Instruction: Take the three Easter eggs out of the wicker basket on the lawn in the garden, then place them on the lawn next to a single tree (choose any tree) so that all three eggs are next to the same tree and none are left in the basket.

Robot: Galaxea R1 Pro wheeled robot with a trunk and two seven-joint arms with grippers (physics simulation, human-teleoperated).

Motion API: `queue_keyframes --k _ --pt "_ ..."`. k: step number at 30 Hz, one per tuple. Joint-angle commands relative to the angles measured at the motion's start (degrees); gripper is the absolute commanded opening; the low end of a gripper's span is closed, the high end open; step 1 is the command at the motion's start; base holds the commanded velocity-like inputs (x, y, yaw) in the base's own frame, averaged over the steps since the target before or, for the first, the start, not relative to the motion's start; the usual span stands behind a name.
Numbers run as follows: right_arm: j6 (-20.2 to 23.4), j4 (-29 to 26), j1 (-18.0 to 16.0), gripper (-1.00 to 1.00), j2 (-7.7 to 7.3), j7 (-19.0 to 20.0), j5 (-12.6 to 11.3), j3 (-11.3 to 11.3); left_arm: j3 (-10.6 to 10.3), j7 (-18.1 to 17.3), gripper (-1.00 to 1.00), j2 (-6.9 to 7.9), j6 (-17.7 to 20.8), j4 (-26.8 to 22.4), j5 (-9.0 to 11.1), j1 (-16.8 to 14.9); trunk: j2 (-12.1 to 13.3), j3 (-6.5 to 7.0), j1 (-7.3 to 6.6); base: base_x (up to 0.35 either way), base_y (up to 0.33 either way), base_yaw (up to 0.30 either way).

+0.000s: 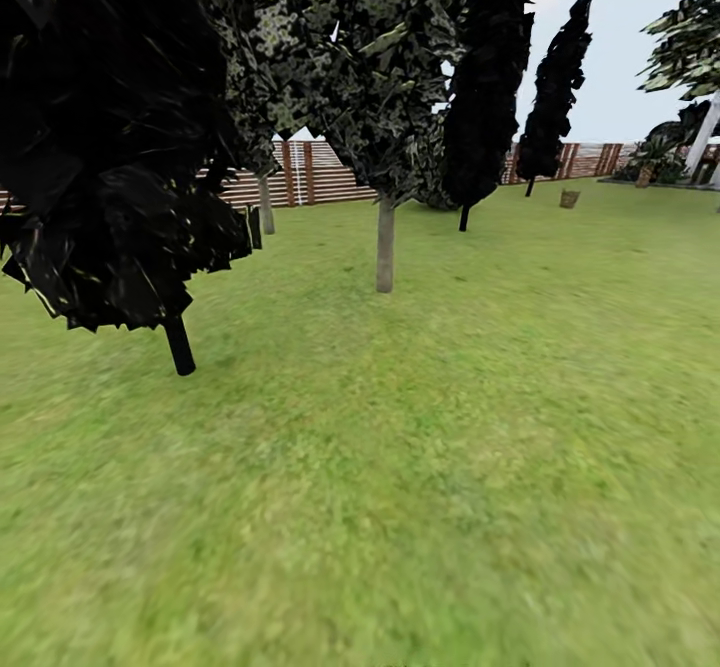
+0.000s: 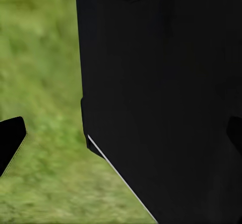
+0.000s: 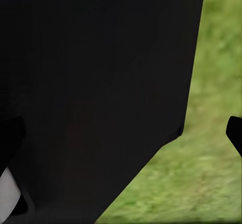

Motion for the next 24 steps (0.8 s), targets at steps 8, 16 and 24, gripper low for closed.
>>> queue_keyframes --k 8,16,24 --pt "-0.1 0.0 0.0 1.00 0.05 0.1 0.0 0.0 0.0 0.0 1.00 0.00 0.0 0.0 0.0 0.0 0.0 -0.38 0.00 0.000 0.000 -0.266" --pt "0.0 0.0 0.1 1.00 0.16 0.1 0.0 0.0 0.0 0.0 1.00 0.00 0.0 0.0 0.0 0.0 0.0 -0.77 0.00 0.000 0.000 -0.253" --pt "0.0 0.0 0.1 1.00 0.08 0.1 0.0 0.0 0.1 0.0 1.00 0.00 0.0 0.0 0.0 0.0 0.0 -1.17 0.00 0.000 0.000 -0.250"
